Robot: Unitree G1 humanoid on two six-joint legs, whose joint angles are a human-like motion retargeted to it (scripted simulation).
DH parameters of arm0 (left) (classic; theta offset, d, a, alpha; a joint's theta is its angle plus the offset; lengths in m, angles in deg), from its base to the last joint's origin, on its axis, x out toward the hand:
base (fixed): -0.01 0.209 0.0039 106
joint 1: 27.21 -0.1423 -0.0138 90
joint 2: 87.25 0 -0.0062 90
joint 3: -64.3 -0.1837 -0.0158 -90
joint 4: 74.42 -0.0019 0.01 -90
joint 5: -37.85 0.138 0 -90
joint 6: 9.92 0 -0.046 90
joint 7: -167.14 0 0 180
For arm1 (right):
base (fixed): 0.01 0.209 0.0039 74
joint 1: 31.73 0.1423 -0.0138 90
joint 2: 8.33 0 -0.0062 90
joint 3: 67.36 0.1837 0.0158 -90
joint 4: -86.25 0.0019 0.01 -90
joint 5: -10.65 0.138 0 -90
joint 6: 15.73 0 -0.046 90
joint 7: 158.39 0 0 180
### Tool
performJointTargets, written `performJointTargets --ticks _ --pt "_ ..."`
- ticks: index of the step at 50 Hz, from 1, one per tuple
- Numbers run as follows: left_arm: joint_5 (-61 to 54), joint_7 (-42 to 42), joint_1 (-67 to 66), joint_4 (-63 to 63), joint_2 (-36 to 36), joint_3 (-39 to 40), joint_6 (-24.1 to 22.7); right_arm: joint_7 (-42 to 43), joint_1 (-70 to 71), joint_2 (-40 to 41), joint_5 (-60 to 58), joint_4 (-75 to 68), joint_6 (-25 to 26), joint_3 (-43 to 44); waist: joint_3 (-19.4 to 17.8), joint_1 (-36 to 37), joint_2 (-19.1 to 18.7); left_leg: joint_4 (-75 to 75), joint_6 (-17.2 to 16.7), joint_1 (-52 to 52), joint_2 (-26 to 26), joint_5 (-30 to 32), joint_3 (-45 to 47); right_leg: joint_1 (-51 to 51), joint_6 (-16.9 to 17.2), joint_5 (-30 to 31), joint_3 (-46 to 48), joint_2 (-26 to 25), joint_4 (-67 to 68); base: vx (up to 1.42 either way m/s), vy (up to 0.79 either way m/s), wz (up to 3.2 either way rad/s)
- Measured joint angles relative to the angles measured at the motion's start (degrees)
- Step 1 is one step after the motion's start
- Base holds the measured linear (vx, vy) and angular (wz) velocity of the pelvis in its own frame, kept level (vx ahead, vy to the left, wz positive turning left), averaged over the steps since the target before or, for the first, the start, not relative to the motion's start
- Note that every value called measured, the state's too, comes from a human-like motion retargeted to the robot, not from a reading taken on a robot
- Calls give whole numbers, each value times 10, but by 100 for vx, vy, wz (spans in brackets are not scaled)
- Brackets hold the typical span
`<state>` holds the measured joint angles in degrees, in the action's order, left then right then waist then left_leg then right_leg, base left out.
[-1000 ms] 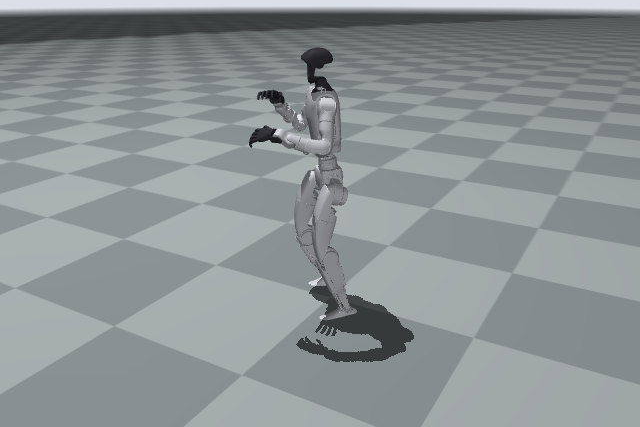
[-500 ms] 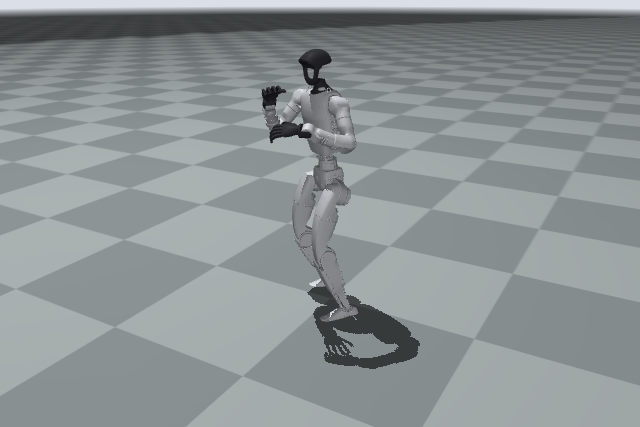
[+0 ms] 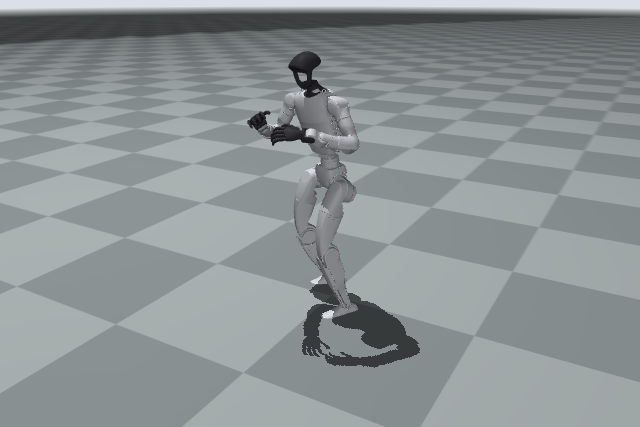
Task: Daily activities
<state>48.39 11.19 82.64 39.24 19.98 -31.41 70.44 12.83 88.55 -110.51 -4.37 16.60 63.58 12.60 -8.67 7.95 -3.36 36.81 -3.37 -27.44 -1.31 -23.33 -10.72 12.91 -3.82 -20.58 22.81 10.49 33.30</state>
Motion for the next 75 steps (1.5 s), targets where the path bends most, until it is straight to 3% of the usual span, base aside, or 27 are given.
performJointTargets --ticks 12,25,35,44,48,52,58,62,65,68,71,75 --pt "33 -67 -29 -10 8 -11 -9 55 -81 -2 1 -14 -2 28 -20 -30 -5 15 -1 -16 3 -4 4 22 -13 8 -4 9 37 0 0 4" --pt "58 -114 -18 -28 10 -16 -10 58 -113 12 52 7 -8 13 -23 -50 1 42 -6 -20 1 -22 7 31 -30 2 -15 12 86 0 0 0" --pt "22 -96 19 -35 12 -48 -16 39 -109 6 135 24 -10 3 -41 -69 7 85 -18 -24 -2 -51 0 29 -41 -12 -17 10 134 0 0 2" --pt "-2 -17 -32 -38 25 -92 -3 -3 -136 -7 157 34 3 24 -54 -55 22 79 -28 -24 -5 -67 -19 15 -36 -5 1 -1 131 3 -1 27" --pt "15 35 0 -38 38 -144 11 14 -122 -33 108 -56 31 37 -52 -17 27 45 -37 -29 7 -50 -45 12 -32 13 27 2 112 6 -4 75" --pt "16 65 92 -39 36 -233 29 55 -49 -114 80 -264 70 30 -46 47 25 -27 -63 -37 22 -4 -75 13 -28 36 74 8 72 4 -6 107" --pt "3 67 233 -55 0 -357 48 69 211 -236 126 -634 120 -102 -25 152 21 -146 -114 -30 31 75 -93 9 -25 65 145 21 31 0 -6 91" --pt "0 79 271 -66 -12 -392 55 88 345 -248 157 -736 119 -154 -19 186 15 -185 -116 -27 43 104 -89 10 -24 67 170 32 25 -3 -1 53" --pt "-4 80 278 -71 -12 -386 58 119 390 -257 164 -727 97 -168 -25 187 2 -209 -116 -26 49 126 -88 14 -24 76 179 38 20 -1 -2 40" --pt "-5 74 266 -70 -7 -354 60 139 348 -272 149 -662 77 -150 -39 172 -16 -225 -116 -29 54 144 -93 20 -26 87 184 41 14 1 -4 37" --pt "3 65 226 -58 3 -303 62 138 166 -270 103 -508 76 -47 -47 144 -33 -246 -116 -27 49 157 -105 16 -30 96 186 27 -11 3 -7 28" --pt "25 40 183 -52 13 -261 56 117 -87 -206 57 -340 73 100 -48 116 -36 -244 -116 -34 46 155 -121 14 -40 103 188 18 -22 2 -4 23"
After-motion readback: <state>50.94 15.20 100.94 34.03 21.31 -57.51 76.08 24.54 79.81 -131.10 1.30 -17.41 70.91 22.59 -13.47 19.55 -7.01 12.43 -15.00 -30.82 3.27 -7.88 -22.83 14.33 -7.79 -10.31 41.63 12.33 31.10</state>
